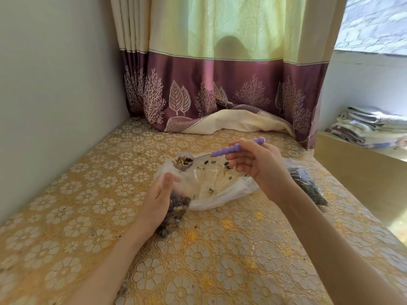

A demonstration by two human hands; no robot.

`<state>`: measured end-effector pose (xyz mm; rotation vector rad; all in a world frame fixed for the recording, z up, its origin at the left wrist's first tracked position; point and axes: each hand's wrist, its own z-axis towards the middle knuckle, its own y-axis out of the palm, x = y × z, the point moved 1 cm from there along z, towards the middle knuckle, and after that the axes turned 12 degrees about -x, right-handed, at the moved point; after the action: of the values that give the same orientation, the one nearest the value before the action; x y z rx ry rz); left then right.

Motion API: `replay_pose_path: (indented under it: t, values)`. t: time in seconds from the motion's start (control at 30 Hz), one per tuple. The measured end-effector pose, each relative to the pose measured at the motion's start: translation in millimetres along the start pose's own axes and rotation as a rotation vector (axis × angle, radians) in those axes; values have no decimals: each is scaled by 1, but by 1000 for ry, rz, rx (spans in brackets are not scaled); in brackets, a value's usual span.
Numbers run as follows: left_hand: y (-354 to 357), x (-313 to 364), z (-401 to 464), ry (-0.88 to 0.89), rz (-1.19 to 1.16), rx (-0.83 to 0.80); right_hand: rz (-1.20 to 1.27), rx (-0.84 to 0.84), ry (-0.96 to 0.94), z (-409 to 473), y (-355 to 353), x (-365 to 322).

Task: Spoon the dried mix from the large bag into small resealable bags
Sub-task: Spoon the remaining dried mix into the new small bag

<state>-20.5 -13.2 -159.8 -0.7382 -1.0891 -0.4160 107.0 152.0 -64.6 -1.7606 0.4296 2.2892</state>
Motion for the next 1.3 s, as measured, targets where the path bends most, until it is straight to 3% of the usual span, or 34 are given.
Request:
replay_pose_path:
  t: [0.17,0.37,0.5,0.6,0.7,0.8,0.93,1.03,1.13,1.3]
  values:
    - [-2,2,-1,-1,-30,-9,-96,-126,-32,-3,6,-2]
    - [-4,3,-1,-4,-13,8,71,-101,-90,-1,-10,2]
    - [-7,4,-1,-18,-21,41,186,109,-99,4,-27,10]
    - [-15,7,0,-42,-43,124,108,373,-112,11,-39,14]
    - [-26,10,-2,-49,-144,243,24,458,-60,27,-43,11]
    - [-36,12,-2,-60,-211,319,-177,260,84,39,-31,5]
    - [-41,15,-1,-51,-226,398,-847,-240,152,33,10,18]
    - [-41,16,-2,-11,-178,397,-1182,-513,157,21,37,41]
    - [-39,19,-3,4,-101,380,-1538,-561,167,14,46,55]
    - [-42,17,-1,43,-122,402,-1491,-499,198,4,58,64]
